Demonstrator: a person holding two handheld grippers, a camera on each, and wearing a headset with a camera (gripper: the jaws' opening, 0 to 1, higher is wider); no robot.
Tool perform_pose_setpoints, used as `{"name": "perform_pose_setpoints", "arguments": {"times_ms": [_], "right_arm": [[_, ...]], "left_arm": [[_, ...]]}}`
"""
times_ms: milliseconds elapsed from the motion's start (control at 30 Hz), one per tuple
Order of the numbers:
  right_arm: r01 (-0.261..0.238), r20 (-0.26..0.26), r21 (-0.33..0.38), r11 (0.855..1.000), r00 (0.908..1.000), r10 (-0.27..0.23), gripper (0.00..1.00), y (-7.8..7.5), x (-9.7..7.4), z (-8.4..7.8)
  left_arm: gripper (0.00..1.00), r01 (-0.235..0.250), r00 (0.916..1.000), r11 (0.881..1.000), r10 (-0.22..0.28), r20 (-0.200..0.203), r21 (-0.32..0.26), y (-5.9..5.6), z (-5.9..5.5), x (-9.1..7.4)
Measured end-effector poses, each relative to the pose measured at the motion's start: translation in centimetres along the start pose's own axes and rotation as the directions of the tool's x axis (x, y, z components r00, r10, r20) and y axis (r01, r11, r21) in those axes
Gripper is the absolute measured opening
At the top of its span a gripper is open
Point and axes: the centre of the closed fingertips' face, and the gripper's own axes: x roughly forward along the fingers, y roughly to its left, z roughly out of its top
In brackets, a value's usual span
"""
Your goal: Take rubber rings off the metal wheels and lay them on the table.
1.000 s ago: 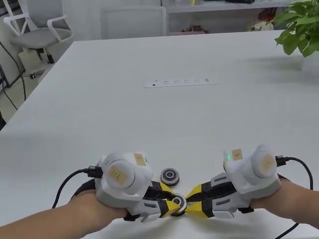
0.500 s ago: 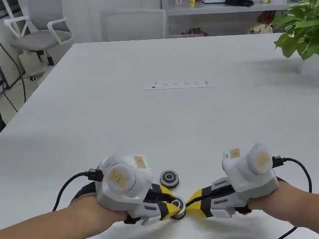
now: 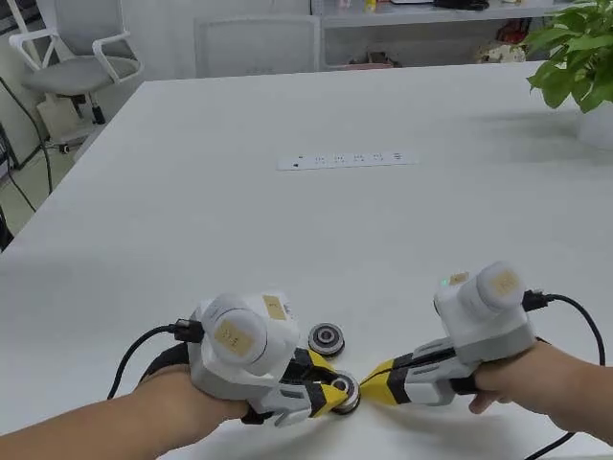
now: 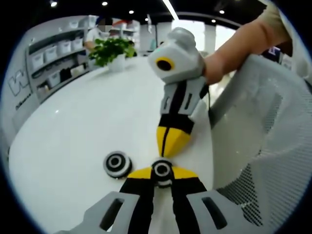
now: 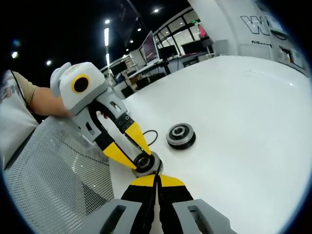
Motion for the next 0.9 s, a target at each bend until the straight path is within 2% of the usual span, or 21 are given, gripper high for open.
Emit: {"name": "perform_pose_setpoints", "arguments": {"times_ms": [167, 233, 333, 500, 900], "right_arm": [[-0.005, 0.012, 0.021, 1.0, 0.9999, 0.005, 0.0, 0.2, -0.2, 0.1], [-0.025, 0.068, 0.081, 0.996, 0.9975, 0.02, 0.0, 0.3, -0.4, 1.0], [-0.026, 0.067, 0.075, 0.997, 0.9975, 0.021, 0.0, 0.3, -0.4, 0.9], [-0.037, 0.085, 0.113, 0.993, 0.996, 0.027, 0.0, 0.4, -0.4, 1.1], [-0.059, 0.099, 0.106, 0.993, 0.9939, 0.049, 0.0, 1.1, -0.2, 1.6]], "left_arm": [[0.13, -0.006, 0.9999, 1.0, 0.006, -0.008, 0.01, -0.1, 0.1, 0.1], [0.13, -0.007, 0.9999, 1.0, 0.007, -0.01, 0.012, -0.1, 0.1, 0.1], [0.12, -0.01, 0.9999, 1.0, 0.01, -0.012, 0.013, -0.1, 0.1, 0.1], [0.12, -0.017, 0.9997, 1.0, 0.017, -0.015, 0.013, -0.1, 0.1, 0.2], [0.12, -0.039, 0.9988, 0.999, 0.04, -0.029, 0.014, 0.0, 0.2, 0.3]]}}
